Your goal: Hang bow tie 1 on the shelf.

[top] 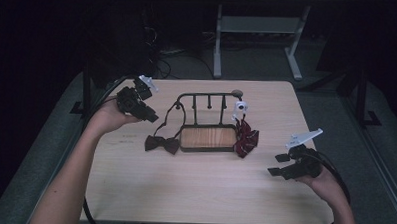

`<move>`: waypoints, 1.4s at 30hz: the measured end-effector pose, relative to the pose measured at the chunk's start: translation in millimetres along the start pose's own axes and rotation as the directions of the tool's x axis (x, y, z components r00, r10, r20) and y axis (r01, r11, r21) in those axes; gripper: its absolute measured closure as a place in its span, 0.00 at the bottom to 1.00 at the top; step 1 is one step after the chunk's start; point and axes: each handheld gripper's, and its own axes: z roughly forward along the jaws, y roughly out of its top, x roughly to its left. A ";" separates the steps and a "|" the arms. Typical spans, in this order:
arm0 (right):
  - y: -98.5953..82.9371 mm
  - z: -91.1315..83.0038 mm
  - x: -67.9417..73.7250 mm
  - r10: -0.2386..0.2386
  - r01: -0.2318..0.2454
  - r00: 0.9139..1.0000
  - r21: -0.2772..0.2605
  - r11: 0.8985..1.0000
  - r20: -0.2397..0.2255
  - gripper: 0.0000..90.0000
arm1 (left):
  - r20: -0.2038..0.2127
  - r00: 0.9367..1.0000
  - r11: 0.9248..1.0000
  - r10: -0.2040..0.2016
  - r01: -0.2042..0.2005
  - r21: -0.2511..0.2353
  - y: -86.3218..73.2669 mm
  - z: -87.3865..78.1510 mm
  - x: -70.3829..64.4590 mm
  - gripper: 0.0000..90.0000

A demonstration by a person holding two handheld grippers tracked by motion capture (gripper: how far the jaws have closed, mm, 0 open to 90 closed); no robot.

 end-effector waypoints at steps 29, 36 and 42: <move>-1.7 -1.0 -2.5 0.010 -0.010 1.000 0.004 1.000 0.006 0.39 | 0.048 0.999 1.000 0.017 -0.017 0.006 -35.9 21.4 -17.5 0.56; -1.9 -0.3 -2.6 0.013 -0.013 1.000 0.006 1.000 0.007 0.39 | 0.053 0.998 1.000 0.022 -0.022 0.005 -42.5 28.0 -24.0 0.52; -2.2 -0.6 -2.7 0.020 -0.020 1.000 0.005 1.000 0.005 0.39 | 0.056 0.998 1.000 0.007 -0.006 -0.005 -48.1 30.0 -26.5 0.51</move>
